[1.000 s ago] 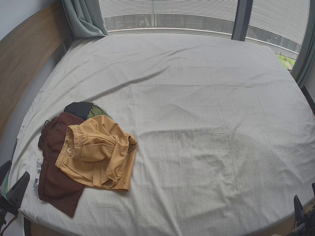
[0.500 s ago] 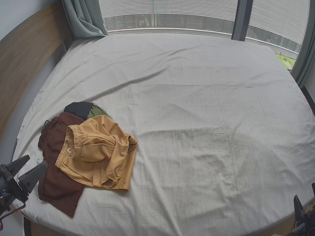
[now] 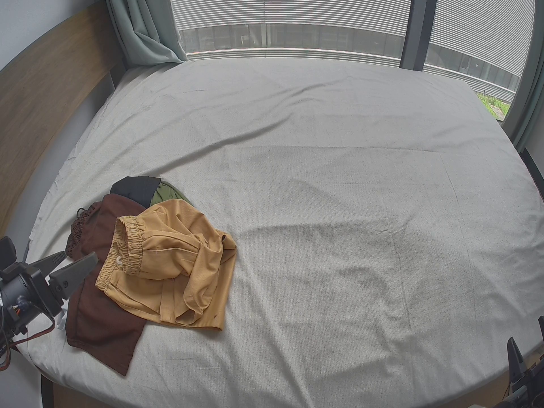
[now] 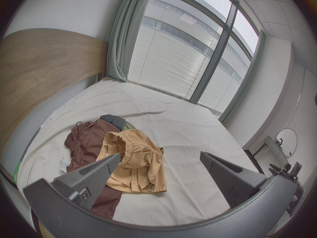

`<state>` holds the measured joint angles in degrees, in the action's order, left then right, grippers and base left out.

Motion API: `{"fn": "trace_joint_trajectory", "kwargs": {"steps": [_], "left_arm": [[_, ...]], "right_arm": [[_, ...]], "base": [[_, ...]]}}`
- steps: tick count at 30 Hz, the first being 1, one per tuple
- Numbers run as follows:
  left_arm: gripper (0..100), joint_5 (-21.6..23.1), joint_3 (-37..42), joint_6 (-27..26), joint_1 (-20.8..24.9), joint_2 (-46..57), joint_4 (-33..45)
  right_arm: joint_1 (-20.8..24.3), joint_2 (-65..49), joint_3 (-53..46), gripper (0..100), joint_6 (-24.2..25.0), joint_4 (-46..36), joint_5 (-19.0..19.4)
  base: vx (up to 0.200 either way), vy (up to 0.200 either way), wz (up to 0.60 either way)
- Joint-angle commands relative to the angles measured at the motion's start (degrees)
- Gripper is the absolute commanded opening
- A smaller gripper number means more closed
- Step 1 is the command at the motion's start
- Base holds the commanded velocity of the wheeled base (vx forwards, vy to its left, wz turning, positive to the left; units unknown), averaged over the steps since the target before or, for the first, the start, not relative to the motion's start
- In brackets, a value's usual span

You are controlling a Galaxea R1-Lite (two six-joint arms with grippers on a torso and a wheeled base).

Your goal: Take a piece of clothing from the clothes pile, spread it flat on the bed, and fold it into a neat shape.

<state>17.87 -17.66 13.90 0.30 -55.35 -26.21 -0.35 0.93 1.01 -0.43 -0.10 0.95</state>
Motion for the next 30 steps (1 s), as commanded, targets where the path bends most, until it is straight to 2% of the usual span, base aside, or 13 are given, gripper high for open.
{"fn": "trace_joint_trajectory", "kwargs": {"steps": [1, 13, 30], "left_arm": [[100, 1.2, -0.2, 0.0, -1.9, -3.2, -0.1], [100, 3.3, -1.3, -0.5, -2.2, -7.7, -0.3], [100, 4.6, -1.7, -0.5, -2.2, -20.2, -10.8]], "right_arm": [[0.0, -0.5, -0.9, 100, 0.0, 0.0, 0.0], [0.0, -0.5, -0.9, 100, 0.0, 0.0, 0.0], [0.0, -0.5, -0.9, 100, 0.0, 0.0, 0.0]], "base": [[0.000, 0.000, 0.00], [0.000, 0.000, 0.00], [0.000, 0.000, 0.00]]}}
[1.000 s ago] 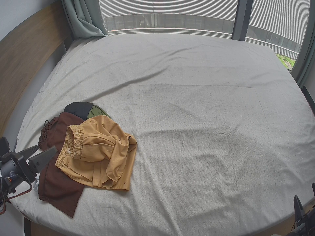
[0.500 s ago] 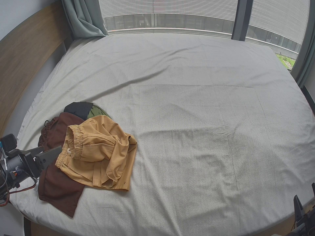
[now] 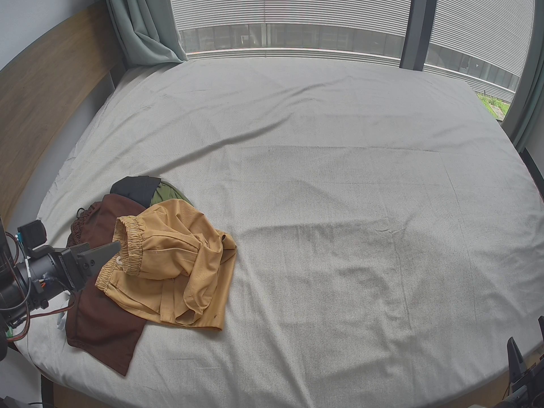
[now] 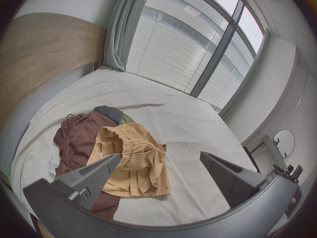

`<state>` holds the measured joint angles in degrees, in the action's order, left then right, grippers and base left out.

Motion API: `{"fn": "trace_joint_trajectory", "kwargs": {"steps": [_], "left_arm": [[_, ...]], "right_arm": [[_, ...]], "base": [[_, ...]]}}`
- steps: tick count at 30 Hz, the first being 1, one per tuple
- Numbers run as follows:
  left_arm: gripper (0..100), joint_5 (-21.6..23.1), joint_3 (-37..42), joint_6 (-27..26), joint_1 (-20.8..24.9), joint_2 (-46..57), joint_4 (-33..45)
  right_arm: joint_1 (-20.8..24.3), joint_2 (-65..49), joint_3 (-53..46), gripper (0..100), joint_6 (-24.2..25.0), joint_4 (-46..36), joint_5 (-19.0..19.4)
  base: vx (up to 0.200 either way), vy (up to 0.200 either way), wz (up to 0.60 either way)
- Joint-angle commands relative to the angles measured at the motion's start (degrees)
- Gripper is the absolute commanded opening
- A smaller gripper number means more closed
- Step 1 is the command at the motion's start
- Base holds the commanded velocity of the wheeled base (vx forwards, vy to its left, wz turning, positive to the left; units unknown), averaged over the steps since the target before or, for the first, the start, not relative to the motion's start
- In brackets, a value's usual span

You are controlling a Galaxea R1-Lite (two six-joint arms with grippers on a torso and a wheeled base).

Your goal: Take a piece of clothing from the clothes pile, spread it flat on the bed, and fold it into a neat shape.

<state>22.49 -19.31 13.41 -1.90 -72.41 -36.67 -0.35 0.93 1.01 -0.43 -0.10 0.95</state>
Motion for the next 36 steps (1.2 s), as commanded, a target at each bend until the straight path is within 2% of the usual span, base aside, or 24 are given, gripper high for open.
{"fn": "trace_joint_trajectory", "kwargs": {"steps": [1, 16, 23, 36], "left_arm": [[100, 0.0, -0.1, -0.1, 0.0, -3.6, -0.4], [100, 0.5, -3.3, -0.2, -0.6, -12.0, -1.4], [100, 2.5, -3.9, -5.4, -3.0, -18.6, -5.1], [100, 5.8, -5.5, -5.5, -3.9, -28.1, -12.9]], "right_arm": [[0.0, -0.5, -0.9, 100, 0.0, 0.0, 0.0], [0.0, -0.5, -0.9, 100, 0.0, 0.0, 0.0], [0.0, -0.5, -0.9, 100, 0.0, 0.0, 0.0], [0.0, -0.5, -0.9, 100, 0.0, 0.0, 0.0]], "base": [[0.000, 0.000, 0.00], [0.000, 0.000, 0.00], [0.000, 0.000, 0.00], [0.000, 0.000, 0.00]]}}
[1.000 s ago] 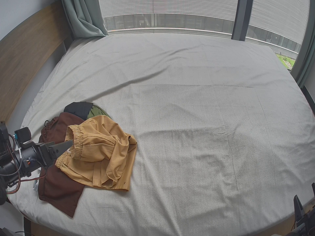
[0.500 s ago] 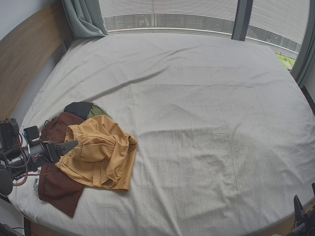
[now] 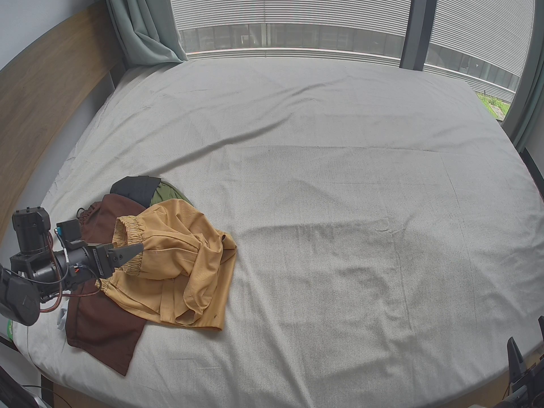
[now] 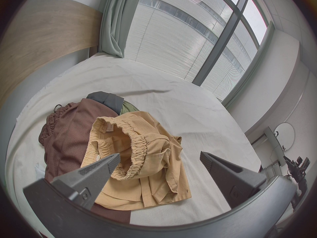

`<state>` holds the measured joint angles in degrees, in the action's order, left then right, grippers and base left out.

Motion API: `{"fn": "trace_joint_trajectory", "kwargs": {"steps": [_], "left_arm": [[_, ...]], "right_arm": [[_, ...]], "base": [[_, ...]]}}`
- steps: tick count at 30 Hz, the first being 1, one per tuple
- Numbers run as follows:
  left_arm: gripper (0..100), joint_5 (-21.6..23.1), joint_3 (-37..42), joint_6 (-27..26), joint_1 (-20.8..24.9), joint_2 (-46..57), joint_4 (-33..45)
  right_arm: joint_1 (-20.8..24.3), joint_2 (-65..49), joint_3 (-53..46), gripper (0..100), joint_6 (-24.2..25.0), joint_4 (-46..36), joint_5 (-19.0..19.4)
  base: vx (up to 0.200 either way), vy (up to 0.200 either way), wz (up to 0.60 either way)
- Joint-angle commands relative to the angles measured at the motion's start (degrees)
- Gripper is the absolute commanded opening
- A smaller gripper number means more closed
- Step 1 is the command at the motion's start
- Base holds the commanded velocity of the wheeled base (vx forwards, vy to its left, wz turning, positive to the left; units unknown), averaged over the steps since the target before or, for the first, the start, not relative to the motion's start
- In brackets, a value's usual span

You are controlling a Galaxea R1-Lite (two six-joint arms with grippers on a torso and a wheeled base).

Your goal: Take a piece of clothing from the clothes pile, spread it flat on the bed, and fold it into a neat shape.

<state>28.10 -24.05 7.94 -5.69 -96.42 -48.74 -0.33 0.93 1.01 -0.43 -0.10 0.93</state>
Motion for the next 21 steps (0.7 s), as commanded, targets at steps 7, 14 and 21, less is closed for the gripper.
{"fn": "trace_joint_trajectory", "kwargs": {"steps": [7, 14, 21], "left_arm": [[100, 1.0, -2.7, 0.1, 0.0, -9.8, -5.3], [100, 2.0, -3.0, 0.2, 0.9, -11.5, -6.6], [100, 2.1, -4.4, 0.6, 1.5, -13.9, -9.5]], "right_arm": [[0.0, -0.5, -0.9, 100, 0.1, 0.0, 0.0], [0.0, -0.5, -0.9, 100, 0.2, 0.0, 0.0], [0.0, -0.5, -0.9, 100, 0.3, 0.0, 0.0]], "base": [[0.000, 0.000, 0.00], [0.000, 0.000, 0.00], [0.000, 0.000, 0.00]]}}
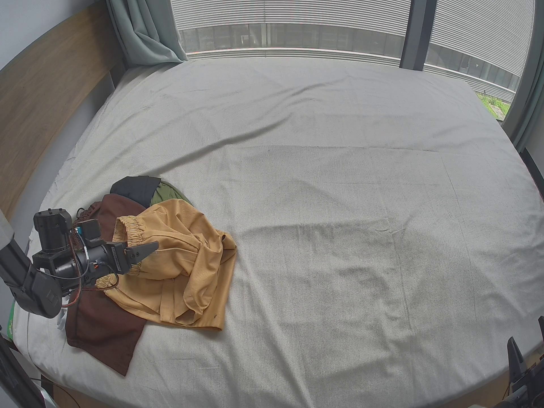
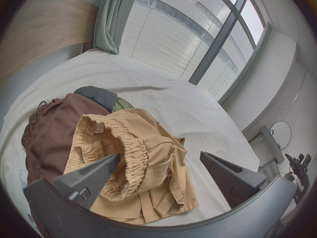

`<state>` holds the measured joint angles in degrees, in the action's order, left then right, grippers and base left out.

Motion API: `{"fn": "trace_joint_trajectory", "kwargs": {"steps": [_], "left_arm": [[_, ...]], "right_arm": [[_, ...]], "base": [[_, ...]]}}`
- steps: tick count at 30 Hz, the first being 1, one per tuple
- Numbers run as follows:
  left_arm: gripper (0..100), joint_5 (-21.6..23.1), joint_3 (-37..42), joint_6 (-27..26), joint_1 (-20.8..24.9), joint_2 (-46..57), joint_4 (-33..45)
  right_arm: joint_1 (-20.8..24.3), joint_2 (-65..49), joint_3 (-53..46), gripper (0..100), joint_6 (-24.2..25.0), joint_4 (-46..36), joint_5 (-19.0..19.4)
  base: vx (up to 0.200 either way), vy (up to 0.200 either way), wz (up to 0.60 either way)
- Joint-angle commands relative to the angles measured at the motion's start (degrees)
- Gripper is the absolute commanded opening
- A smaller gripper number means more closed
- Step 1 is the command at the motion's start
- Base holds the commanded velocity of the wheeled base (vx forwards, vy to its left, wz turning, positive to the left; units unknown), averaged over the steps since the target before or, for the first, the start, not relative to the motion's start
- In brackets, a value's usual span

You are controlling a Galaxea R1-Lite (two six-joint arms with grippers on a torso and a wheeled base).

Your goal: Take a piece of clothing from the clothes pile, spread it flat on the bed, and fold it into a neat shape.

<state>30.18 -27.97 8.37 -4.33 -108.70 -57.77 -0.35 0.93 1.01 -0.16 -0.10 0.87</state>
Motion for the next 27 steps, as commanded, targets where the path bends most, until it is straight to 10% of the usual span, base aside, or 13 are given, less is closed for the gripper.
{"fn": "trace_joint_trajectory", "kwargs": {"steps": [1, 25, 26, 27], "left_arm": [[100, 0.1, -0.5, 0.2, 0.3, -1.7, -0.8], [100, 0.0, -1.1, 3.1, 3.2, -7.2, -8.1], [0, 0.0, -1.1, 3.1, 3.2, -7.3, -8.1], [0, -0.1, -1.3, 3.2, 3.2, -7.4, -8.1]], "right_arm": [[0.0, -0.5, -0.9, 100, 0.0, 0.0, 0.0], [0.1, -0.5, -0.9, 100, 0.2, -0.1, 0.0], [0.0, -0.5, -0.9, 100, 0.2, -0.1, 0.0], [0.0, -0.5, -0.9, 100, 0.2, -0.1, 0.0]], "base": [[0.000, 0.000, 0.00], [0.000, 0.000, 0.00], [0.000, 0.000, 0.00], [0.000, 0.000, 0.00]]}}
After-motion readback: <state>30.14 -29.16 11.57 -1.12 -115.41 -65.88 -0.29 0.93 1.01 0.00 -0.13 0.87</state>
